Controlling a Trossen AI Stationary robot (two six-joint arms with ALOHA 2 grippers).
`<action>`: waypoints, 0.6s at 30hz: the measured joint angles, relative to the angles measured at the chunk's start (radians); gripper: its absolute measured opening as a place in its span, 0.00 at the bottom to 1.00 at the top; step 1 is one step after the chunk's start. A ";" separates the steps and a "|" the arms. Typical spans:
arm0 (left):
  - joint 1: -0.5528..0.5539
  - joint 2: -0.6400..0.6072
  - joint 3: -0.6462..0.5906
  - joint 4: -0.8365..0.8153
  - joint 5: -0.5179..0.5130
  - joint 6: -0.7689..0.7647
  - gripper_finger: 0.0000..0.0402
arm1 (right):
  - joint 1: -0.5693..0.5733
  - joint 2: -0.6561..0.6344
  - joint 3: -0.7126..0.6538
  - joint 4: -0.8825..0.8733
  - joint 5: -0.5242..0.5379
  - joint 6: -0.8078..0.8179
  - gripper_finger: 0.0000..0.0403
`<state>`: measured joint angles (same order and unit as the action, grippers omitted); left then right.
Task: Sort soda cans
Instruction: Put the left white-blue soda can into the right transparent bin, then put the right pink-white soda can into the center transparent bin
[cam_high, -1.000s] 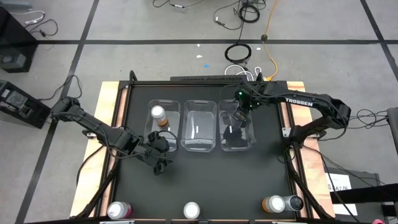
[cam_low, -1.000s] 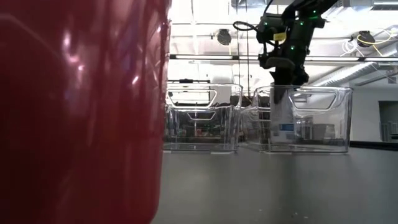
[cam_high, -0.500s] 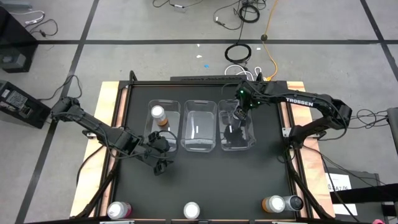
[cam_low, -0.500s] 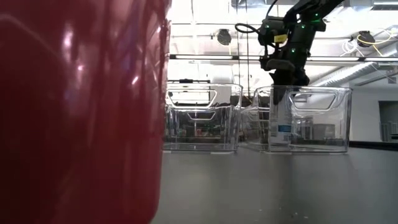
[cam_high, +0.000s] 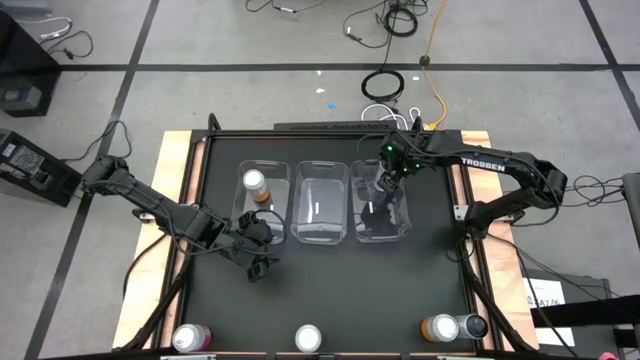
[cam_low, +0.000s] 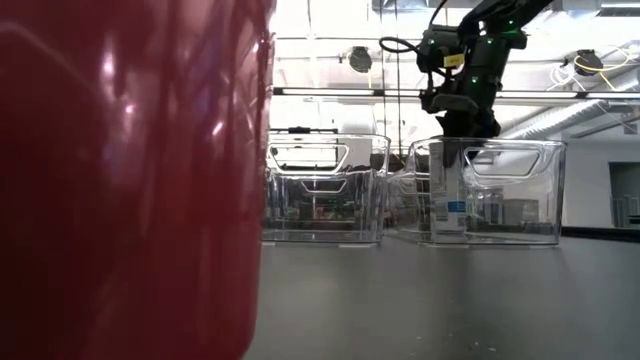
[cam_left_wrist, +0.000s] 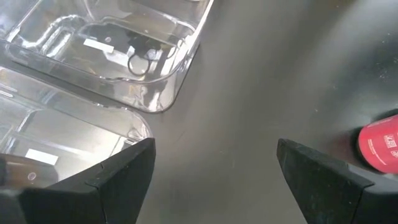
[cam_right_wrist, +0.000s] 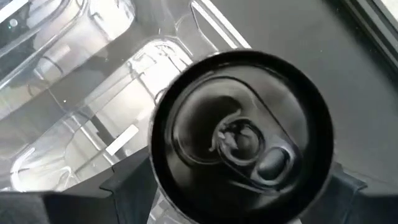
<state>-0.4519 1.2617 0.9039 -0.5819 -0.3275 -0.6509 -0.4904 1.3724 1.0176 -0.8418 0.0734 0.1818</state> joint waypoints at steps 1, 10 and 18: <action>0.000 0.000 0.000 0.000 0.000 0.000 0.86 | 0.000 0.000 0.000 -0.004 -0.001 0.000 0.75; 0.000 0.000 0.000 -0.002 -0.002 0.002 0.86 | 0.002 -0.075 0.000 -0.062 -0.001 0.047 0.75; 0.000 0.000 0.000 -0.002 -0.002 0.003 0.86 | 0.007 -0.214 0.001 -0.197 -0.099 0.193 0.75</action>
<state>-0.4518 1.2621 0.9039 -0.5840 -0.3290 -0.6483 -0.4838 1.1585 1.0183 -1.0391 -0.0256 0.3744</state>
